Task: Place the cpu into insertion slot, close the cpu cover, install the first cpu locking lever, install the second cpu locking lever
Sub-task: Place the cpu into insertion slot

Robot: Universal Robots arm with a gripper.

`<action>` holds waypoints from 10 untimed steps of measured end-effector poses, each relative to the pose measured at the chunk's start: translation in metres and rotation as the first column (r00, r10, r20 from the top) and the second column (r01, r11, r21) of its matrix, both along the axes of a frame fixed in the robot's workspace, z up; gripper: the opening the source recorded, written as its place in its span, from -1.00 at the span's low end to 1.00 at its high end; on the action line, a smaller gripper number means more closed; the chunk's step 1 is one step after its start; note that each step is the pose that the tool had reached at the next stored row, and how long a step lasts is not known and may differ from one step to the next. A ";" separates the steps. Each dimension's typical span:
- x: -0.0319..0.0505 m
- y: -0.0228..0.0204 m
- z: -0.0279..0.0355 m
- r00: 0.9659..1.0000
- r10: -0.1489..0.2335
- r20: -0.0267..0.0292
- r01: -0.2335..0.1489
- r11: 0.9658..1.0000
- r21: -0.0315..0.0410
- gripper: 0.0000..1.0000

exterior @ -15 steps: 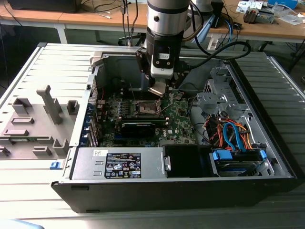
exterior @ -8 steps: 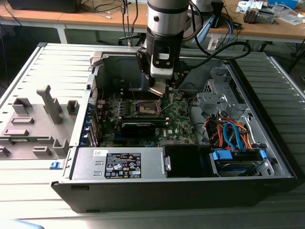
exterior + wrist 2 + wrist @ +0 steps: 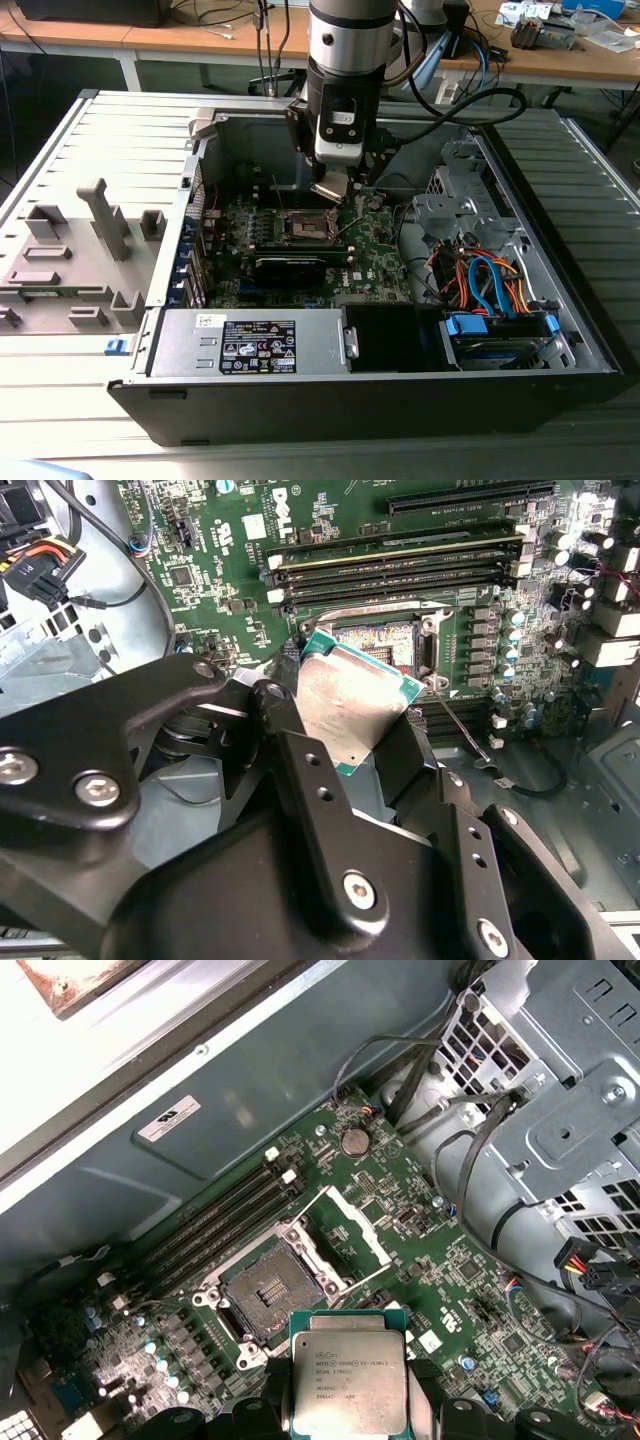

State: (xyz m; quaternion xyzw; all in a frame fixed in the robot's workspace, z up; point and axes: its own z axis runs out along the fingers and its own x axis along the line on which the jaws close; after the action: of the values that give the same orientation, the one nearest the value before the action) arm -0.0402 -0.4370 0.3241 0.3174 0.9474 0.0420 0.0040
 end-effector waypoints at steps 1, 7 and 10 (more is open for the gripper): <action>0.0000 0.0000 0.0000 1.000 -0.001 0.000 0.001 1.000 0.000 0.09; 0.0000 0.0000 0.0000 1.000 -0.007 0.000 0.007 1.000 0.000 0.09; 0.0000 0.0000 0.0000 1.000 -0.010 0.000 0.010 1.000 0.000 0.09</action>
State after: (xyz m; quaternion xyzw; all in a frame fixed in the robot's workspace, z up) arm -0.0402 -0.4370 0.3240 0.3223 0.9457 0.0420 0.0042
